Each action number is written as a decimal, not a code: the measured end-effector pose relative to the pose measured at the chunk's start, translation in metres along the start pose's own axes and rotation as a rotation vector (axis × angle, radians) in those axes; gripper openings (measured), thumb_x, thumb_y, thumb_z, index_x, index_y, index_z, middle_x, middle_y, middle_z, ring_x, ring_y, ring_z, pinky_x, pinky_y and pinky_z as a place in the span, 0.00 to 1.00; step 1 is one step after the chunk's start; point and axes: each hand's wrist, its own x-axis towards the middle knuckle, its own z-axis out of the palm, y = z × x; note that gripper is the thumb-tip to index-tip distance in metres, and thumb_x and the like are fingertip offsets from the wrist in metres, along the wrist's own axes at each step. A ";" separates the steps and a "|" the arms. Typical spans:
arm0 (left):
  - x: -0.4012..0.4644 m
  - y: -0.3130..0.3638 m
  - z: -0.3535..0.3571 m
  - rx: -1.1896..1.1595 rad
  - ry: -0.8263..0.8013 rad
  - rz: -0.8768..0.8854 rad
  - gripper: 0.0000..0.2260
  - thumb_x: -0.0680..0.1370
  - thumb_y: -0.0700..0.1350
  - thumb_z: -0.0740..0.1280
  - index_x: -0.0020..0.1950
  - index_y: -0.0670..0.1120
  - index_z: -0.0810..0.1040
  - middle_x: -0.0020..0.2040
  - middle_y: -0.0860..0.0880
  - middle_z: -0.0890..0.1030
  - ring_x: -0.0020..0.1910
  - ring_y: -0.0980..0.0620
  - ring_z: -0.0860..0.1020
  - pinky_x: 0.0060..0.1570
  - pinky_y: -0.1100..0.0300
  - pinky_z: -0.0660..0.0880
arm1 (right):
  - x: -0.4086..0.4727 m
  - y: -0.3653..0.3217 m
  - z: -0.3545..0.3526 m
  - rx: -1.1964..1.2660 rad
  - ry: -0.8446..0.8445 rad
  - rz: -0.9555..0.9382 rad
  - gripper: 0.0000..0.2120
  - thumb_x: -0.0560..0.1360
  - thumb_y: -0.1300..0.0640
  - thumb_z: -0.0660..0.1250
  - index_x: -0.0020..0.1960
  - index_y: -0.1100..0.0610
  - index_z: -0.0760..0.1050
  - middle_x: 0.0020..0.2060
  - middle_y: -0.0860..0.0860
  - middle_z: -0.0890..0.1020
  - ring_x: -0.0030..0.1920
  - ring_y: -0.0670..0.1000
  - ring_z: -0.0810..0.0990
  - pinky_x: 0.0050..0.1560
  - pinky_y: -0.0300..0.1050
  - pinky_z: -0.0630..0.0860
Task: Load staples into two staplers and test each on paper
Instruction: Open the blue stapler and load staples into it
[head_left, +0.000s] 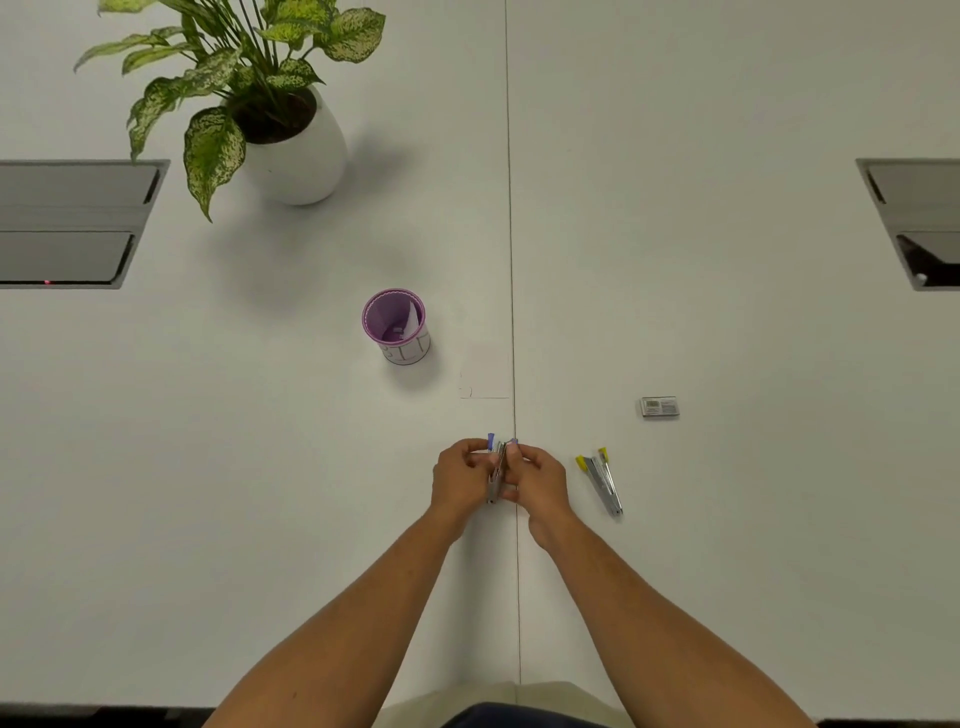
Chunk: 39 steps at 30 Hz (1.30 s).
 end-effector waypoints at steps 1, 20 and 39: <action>-0.002 0.001 0.000 -0.006 -0.031 0.031 0.09 0.79 0.41 0.65 0.58 0.46 0.78 0.47 0.48 0.84 0.45 0.51 0.83 0.46 0.59 0.80 | -0.001 -0.002 -0.003 -0.028 -0.006 -0.027 0.11 0.79 0.54 0.67 0.58 0.59 0.77 0.47 0.58 0.85 0.47 0.54 0.85 0.48 0.53 0.83; -0.039 0.047 0.036 -0.090 0.259 0.154 0.11 0.83 0.51 0.55 0.51 0.46 0.72 0.43 0.51 0.79 0.41 0.55 0.78 0.36 0.64 0.71 | -0.034 -0.038 0.007 0.001 0.088 -0.242 0.06 0.81 0.53 0.62 0.49 0.52 0.76 0.45 0.51 0.84 0.47 0.50 0.83 0.47 0.44 0.80; -0.029 0.071 0.011 -0.501 0.049 -0.064 0.12 0.80 0.46 0.59 0.49 0.40 0.80 0.37 0.45 0.85 0.36 0.51 0.84 0.41 0.58 0.78 | -0.060 -0.057 -0.057 -0.138 -0.454 -0.019 0.16 0.82 0.51 0.59 0.61 0.60 0.76 0.54 0.59 0.84 0.49 0.58 0.85 0.48 0.53 0.82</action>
